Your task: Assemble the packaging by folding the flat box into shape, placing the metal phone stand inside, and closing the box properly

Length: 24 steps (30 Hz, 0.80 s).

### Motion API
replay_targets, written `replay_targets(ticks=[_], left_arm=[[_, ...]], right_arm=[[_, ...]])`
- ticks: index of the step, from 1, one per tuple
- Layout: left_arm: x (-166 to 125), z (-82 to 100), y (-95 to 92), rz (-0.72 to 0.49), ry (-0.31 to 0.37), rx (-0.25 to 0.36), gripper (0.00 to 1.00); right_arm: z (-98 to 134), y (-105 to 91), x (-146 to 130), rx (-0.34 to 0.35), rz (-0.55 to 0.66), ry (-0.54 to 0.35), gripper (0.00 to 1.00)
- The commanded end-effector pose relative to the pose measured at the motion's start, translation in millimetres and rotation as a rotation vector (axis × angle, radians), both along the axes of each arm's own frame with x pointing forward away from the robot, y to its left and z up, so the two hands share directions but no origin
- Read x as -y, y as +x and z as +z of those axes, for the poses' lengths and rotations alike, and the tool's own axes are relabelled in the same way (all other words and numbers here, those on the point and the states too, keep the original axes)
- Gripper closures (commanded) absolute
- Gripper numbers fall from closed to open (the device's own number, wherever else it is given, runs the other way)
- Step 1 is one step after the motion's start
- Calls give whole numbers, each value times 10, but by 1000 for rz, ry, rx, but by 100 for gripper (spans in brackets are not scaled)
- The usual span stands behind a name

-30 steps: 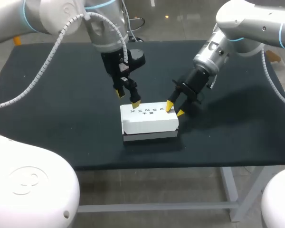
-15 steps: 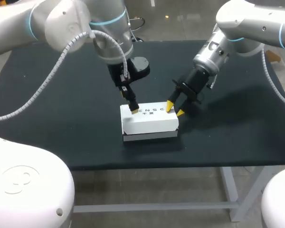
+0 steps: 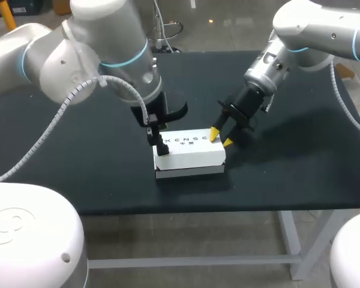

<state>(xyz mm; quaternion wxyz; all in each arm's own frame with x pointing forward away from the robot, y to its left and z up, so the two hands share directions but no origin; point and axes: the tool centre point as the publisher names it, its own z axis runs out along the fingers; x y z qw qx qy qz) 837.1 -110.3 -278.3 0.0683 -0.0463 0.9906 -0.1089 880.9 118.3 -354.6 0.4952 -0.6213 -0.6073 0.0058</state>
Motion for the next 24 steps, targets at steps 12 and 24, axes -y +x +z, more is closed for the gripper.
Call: replay_targets(ticks=[12, 24], left_arm=[[223, -334, 71, 23, 35, -135, 0], [281, -460, -32, 48, 43, -114, 0]], right_arm=[[-15, 18, -6, -3, 4, 2, 65], [-15, 18, -6, -3, 4, 2, 65]])
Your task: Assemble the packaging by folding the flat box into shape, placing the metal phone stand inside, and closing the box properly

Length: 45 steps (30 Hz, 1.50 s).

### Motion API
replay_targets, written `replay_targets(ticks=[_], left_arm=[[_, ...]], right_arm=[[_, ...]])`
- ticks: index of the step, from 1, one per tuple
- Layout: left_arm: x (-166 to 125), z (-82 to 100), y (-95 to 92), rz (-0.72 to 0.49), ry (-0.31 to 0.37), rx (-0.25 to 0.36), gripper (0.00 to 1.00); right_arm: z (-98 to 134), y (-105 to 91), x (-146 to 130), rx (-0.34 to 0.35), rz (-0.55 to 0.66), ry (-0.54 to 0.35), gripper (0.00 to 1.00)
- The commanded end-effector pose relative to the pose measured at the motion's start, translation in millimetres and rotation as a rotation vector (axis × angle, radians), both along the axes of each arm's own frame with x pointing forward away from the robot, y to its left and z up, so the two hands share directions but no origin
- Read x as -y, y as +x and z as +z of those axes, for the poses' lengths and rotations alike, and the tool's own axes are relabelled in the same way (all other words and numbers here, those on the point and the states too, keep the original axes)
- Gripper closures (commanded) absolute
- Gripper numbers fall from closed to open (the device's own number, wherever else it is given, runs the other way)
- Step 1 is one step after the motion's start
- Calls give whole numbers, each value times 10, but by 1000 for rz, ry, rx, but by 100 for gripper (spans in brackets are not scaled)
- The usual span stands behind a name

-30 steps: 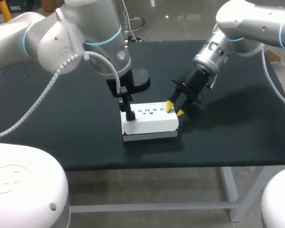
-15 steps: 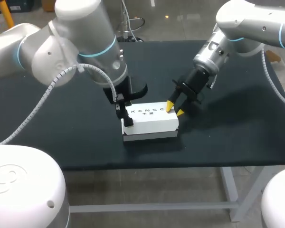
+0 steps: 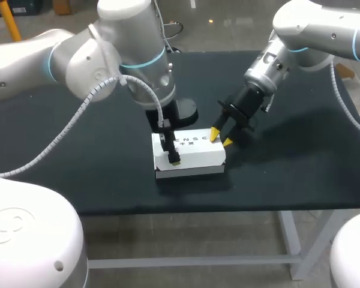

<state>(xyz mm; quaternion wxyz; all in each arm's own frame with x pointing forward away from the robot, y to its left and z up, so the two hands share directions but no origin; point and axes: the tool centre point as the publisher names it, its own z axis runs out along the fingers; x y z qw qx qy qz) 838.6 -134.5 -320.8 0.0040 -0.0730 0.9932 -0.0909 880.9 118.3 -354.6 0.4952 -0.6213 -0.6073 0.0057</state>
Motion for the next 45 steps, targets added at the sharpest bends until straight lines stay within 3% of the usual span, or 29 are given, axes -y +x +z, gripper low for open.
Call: replay_targets(ticks=[1, 10, 27, 45], left_arm=[[38, -48, -46, 9, 17, 22, 0], [70, -97, -95, 30, 49, 79, 0], [41, -209, 116, 86, 78, 150, 0], [37, -259, 283, 112, 100, 209, 12]], right_arm=[[-15, 18, -6, -3, 4, 2, 65], [-15, 18, -6, -3, 4, 2, 67], [-15, 18, -6, -3, 4, 2, 67], [-15, 18, -6, -3, 4, 2, 69]])
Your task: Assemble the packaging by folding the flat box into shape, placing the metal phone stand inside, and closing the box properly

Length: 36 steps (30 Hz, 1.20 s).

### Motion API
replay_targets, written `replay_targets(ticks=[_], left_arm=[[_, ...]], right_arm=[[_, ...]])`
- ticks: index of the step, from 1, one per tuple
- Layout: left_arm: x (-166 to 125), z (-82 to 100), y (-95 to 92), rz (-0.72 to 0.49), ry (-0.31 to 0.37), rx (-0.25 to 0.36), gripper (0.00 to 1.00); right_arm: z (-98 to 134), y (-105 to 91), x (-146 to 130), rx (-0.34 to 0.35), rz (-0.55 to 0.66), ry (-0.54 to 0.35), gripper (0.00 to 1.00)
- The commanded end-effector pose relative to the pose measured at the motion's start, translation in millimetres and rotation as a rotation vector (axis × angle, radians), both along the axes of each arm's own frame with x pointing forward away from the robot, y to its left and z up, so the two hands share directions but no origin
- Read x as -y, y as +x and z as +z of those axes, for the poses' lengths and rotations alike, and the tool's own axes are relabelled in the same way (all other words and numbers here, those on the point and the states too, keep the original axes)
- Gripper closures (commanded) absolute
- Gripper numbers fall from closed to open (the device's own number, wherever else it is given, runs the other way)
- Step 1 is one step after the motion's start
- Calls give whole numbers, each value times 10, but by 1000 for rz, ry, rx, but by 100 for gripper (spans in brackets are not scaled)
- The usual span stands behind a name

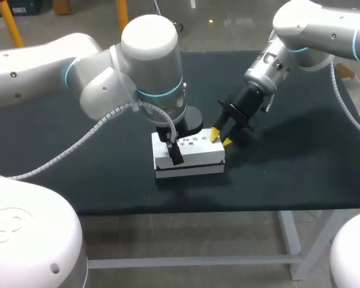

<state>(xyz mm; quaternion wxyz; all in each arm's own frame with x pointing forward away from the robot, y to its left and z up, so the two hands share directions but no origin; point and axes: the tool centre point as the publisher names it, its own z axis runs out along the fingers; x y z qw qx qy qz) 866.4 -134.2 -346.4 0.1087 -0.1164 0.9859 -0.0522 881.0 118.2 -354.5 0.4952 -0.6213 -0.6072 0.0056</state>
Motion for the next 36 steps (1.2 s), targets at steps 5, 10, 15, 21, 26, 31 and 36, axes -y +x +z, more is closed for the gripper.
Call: replay_targets(ticks=[5, 10, 15, 21, 26, 31, 36], left_arm=[[47, 10, 33, 14, 26, 44, 24], [57, 1, 37, 7, 39, 86, 30], [68, -21, 12, 3, 56, 131, 35], [66, -44, -6, -8, 68, 161, 43], [59, -62, -19, -15, 76, 181, 48], [55, -75, -38, -21, 80, 199, 51], [51, -92, -49, -25, 79, 213, 57]], right_arm=[[-16, 17, -7, -4, 4, 2, 69], [-16, 17, -7, -4, 4, 2, 69], [-16, 17, -7, -4, 4, 2, 69], [-16, 17, -7, -4, 4, 2, 69], [-16, 17, -7, -4, 4, 2, 69], [-21, 0, 0, -1, 2, -1, 69], [-30, -25, 25, 2, -1, -5, 69]])
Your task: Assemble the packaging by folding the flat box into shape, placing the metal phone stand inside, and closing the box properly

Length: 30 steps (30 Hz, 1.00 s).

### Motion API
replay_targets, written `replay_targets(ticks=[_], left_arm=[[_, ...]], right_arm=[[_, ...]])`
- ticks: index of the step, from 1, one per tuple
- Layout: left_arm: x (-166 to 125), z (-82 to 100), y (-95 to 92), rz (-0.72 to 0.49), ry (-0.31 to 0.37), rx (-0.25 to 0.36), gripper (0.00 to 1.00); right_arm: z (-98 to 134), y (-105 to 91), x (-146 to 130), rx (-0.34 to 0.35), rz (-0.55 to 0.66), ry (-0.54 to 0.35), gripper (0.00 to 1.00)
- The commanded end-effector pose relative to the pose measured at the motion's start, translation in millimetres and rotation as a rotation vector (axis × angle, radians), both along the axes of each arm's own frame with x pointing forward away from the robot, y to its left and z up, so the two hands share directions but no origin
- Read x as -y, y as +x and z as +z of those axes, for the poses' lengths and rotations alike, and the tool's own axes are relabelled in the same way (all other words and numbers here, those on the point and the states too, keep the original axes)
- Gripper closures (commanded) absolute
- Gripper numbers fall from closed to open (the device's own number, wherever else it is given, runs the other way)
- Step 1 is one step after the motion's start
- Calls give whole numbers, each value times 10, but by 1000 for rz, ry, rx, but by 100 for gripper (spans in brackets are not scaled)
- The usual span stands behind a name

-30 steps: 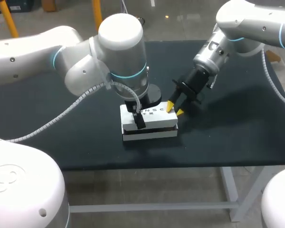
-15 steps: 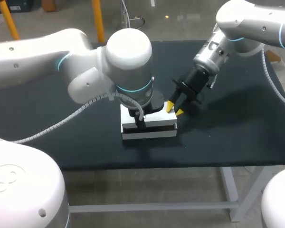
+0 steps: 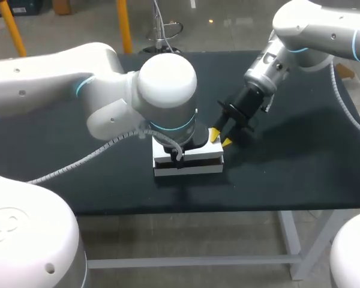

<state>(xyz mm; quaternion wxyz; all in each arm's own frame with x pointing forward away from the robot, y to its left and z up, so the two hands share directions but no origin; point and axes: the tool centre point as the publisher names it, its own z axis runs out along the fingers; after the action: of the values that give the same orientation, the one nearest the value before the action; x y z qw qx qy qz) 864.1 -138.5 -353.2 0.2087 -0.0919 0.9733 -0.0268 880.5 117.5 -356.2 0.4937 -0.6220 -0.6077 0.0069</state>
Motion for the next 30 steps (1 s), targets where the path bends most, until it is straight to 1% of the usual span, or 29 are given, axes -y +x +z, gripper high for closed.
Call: replay_targets(ticks=[1, 12, 19, 26, 27, 28, 30], left_arm=[[8, -27, -30, 4, 0, 18, 57], [4, -98, -52, -5, 0, 20, 56], [3, -112, -64, -9, -2, 21, 53], [-1, -106, -72, -10, -2, 22, 52], [-1, -106, -73, -10, -2, 22, 52], [-2, -106, -73, -9, -2, 22, 52], [-2, -106, -74, -8, -3, 21, 51]], right_arm=[[-16, -24, 25, 3, -3, -1, 70], [-28, -73, 101, 12, -16, -5, 69], [-12, -102, 128, 22, -21, -4, 70], [62, -164, 127, 58, -15, 7, 72], [78, -177, 127, 69, -16, 10, 73], [93, -196, 126, 80, -16, 12, 78], [134, -219, 121, 98, -14, 15, 95]])
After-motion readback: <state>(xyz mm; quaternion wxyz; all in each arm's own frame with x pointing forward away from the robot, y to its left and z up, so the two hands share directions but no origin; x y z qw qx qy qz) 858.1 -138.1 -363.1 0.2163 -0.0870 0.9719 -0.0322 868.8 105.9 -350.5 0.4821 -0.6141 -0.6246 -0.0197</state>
